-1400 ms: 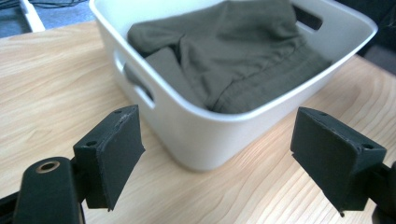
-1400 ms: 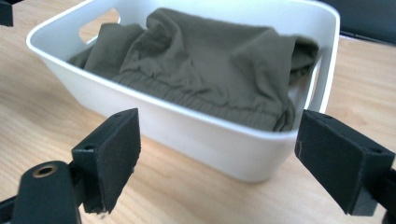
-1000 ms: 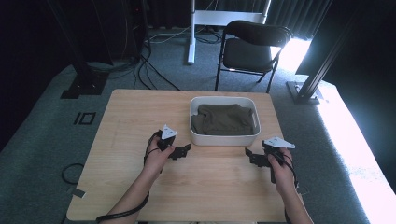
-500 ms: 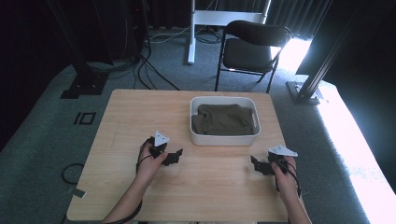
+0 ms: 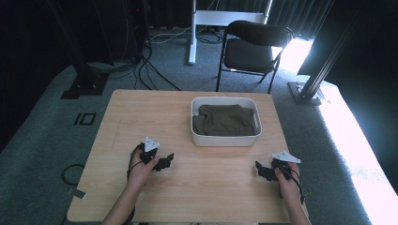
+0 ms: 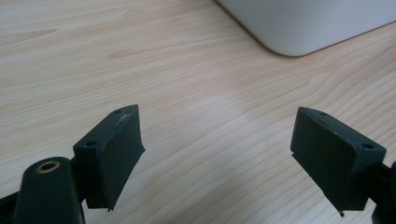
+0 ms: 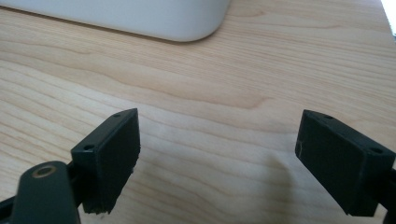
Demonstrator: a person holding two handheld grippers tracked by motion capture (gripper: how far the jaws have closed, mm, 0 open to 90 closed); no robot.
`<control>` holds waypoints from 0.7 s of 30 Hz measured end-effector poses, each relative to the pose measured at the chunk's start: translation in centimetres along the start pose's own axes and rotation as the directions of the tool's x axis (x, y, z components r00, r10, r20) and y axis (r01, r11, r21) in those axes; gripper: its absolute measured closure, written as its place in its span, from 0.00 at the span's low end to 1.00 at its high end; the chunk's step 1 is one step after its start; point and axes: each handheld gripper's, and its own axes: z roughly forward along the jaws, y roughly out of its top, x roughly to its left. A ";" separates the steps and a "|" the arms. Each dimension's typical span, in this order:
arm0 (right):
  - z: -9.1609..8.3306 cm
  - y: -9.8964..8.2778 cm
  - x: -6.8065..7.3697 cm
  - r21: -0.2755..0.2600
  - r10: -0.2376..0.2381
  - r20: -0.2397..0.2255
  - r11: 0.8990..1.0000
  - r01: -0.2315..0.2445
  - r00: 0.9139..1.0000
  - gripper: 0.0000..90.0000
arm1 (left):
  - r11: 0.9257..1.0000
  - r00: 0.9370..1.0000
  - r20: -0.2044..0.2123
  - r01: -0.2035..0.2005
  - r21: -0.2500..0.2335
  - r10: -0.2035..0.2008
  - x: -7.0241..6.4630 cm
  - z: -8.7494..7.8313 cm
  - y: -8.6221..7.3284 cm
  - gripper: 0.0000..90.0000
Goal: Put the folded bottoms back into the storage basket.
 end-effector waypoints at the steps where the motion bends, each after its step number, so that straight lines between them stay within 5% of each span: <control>1: -0.1 -0.1 0.0 0.004 0.002 0.006 1.000 -0.002 1.000 0.15 | 1.000 1.000 -0.024 0.005 0.014 -0.004 0.2 -0.1 -0.2 0.20; 7: -0.4 -0.5 -0.2 0.043 0.011 0.043 0.999 -0.012 0.999 0.15 | 0.996 0.988 -0.140 0.077 0.041 -0.071 1.6 -0.9 -1.5 0.20; 21: -0.5 -0.8 -0.2 0.081 0.044 0.039 0.996 -0.047 0.998 0.14 | 0.991 0.969 -0.229 0.110 0.077 -0.089 2.5 -0.9 -3.1 0.20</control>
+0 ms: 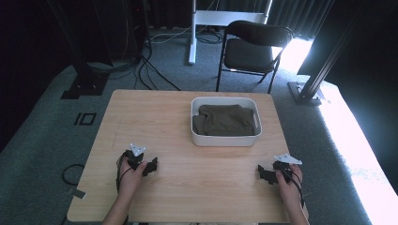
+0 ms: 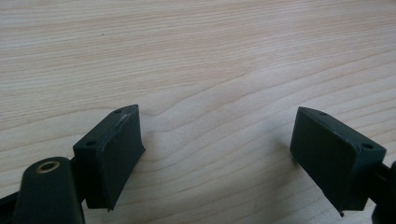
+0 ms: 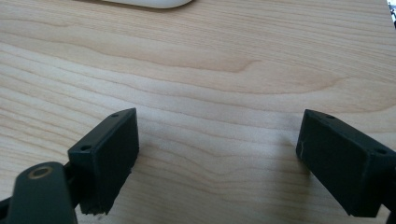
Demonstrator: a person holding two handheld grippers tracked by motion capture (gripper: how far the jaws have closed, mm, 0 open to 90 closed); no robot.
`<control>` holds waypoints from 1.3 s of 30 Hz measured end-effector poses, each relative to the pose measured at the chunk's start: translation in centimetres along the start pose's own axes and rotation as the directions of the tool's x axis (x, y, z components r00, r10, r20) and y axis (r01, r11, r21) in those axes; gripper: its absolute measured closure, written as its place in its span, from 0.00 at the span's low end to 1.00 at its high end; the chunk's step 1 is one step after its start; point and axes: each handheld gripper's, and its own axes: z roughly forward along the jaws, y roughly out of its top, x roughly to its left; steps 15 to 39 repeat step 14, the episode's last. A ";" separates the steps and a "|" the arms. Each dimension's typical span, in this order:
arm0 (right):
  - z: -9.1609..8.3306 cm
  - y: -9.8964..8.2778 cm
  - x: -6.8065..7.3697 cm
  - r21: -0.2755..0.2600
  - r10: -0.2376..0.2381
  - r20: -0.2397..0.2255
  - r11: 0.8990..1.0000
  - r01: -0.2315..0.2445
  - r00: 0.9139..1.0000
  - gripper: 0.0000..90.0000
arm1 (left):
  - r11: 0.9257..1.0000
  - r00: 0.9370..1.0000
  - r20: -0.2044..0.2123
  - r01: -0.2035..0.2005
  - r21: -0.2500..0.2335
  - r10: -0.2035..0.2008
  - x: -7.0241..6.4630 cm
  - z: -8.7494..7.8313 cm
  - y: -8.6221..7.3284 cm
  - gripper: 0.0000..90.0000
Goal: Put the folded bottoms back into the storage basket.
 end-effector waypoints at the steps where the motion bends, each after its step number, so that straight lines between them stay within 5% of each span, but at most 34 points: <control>1: 0.0 0.0 0.0 0.000 0.000 0.000 1.000 0.000 1.000 0.14 | 1.000 1.000 -0.011 0.003 0.002 -0.003 -0.1 0.0 0.0 0.17; 6: 0.0 0.0 0.0 -0.001 0.003 0.004 1.000 -0.003 1.000 0.14 | 0.996 0.994 -0.072 0.080 0.033 -0.077 0.0 0.3 0.1 0.03; 14: 0.1 0.1 0.0 0.000 0.006 0.006 1.000 -0.006 1.000 0.14 | 0.994 0.990 -0.094 0.105 0.034 -0.101 0.0 0.5 0.3 0.02; 39: 0.1 0.1 0.0 0.000 0.006 0.006 1.000 -0.006 1.000 0.14 | 0.994 0.990 -0.094 0.105 0.034 -0.101 0.0 0.5 0.3 0.02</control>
